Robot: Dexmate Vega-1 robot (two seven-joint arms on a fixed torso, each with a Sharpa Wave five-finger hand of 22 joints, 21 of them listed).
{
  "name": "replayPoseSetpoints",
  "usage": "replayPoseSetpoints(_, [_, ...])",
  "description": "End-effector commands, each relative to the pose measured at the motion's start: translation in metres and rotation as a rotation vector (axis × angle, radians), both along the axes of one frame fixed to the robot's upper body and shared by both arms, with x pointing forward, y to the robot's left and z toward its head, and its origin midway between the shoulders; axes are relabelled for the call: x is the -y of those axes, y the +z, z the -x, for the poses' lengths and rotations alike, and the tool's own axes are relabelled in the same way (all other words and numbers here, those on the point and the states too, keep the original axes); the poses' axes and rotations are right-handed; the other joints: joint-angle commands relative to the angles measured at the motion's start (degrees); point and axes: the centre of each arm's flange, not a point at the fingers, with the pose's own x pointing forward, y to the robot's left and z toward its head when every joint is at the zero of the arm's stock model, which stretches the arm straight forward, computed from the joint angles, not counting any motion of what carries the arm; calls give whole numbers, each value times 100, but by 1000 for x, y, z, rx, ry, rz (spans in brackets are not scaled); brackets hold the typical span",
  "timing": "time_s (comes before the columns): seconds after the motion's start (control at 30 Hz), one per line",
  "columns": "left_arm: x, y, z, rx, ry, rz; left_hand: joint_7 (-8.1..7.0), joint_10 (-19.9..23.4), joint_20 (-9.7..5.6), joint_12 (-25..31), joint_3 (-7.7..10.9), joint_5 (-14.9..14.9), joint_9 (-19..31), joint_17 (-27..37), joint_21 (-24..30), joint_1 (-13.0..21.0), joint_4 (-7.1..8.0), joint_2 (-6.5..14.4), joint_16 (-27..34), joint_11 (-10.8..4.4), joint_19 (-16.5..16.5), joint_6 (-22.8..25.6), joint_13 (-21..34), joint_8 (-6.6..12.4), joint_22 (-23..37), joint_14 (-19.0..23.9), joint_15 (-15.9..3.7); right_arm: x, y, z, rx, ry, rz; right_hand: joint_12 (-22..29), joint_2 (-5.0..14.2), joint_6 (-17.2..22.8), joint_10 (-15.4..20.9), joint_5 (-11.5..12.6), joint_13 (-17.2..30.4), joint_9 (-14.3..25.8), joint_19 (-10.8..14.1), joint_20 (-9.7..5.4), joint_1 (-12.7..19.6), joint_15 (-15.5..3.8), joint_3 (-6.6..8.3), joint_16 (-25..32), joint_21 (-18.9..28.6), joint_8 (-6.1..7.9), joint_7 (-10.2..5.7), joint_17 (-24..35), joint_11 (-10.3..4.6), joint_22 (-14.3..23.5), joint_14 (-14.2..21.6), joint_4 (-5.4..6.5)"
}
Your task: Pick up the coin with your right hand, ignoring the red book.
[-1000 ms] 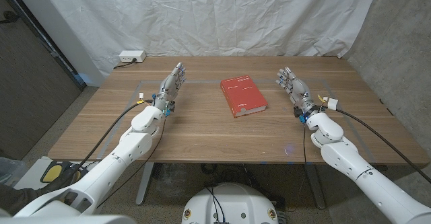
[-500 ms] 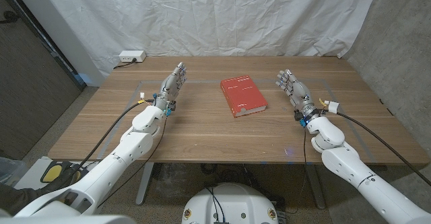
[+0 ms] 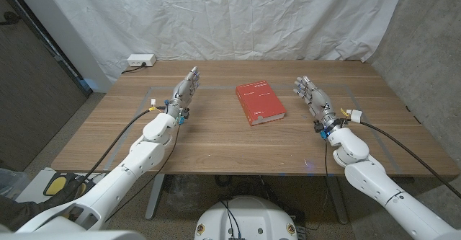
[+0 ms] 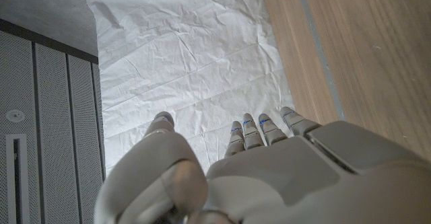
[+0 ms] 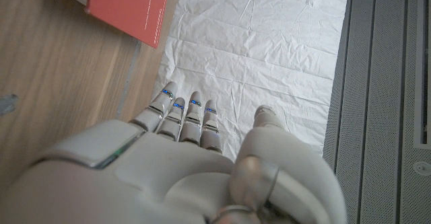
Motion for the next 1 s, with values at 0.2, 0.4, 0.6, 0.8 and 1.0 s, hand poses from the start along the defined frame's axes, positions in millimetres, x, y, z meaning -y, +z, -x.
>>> replayPoseSetpoints(0.2, [0, 2, -1, -9, 1, -21, -19, -27, -366, -23, -9, -10, 14, 18, 8, 85, -35, 0, 6, -4, -43, -9, 17, 2, 29, 0, 6, -3, -10, 17, 9, -22, 45, 4, 16, 46, 55, -19, 34, 20, 80, -259, 74, -2, 25, 14, -39, 11, -15, 24, -5, 32, 72, -36])
replayPoseSetpoints(0.4, [-2, 2, -1, -11, 1, -11, -15, -25, -367, -24, -9, -20, 14, 18, 9, 101, -44, 7, 4, 4, -41, -4, 18, 3, 29, -6, 8, -3, -11, 20, 10, -20, 43, -3, 20, 51, 66, -22, 35, 20, 89, -266, 64, -13, 23, 12, -63, 7, -18, 29, -8, 34, 77, -39])
replayPoseSetpoints(0.6, [-2, 2, -1, -11, 6, -3, -21, -14, -365, -20, -11, -29, 15, 18, 7, 115, -50, 12, 4, -1, -46, -6, 18, 1, 29, -9, 8, -2, -13, 23, 16, -39, 43, -7, 24, 71, 81, -22, 35, 21, 111, -259, 66, -19, 25, 14, -78, 9, -16, 30, -14, 36, 95, -48])
replayPoseSetpoints(0.8, [-1, 3, -1, -10, 3, -10, -5, 1, -358, -15, -11, -36, 15, 18, 5, 126, -56, 17, -6, 23, -52, 1, 18, 4, 29, -37, 33, -1, -14, 26, 23, -35, 37, -9, 25, 95, 97, -21, 35, 21, 137, -254, 76, -15, 30, 12, -89, 14, -18, 28, -22, 37, 109, -62])
replayPoseSetpoints(1.0, [2, 4, -3, -11, 2, -11, 3, 4, -360, -16, -13, -43, 16, 18, 3, 137, -62, 21, -9, 28, -58, 2, 19, 3, 29, -49, 41, 0, -17, 29, 23, -28, 38, -17, -4, 98, 103, -29, 36, 22, 153, -247, 31, -8, -1, 16, -109, 8, -17, 36, -14, 38, 122, -53])
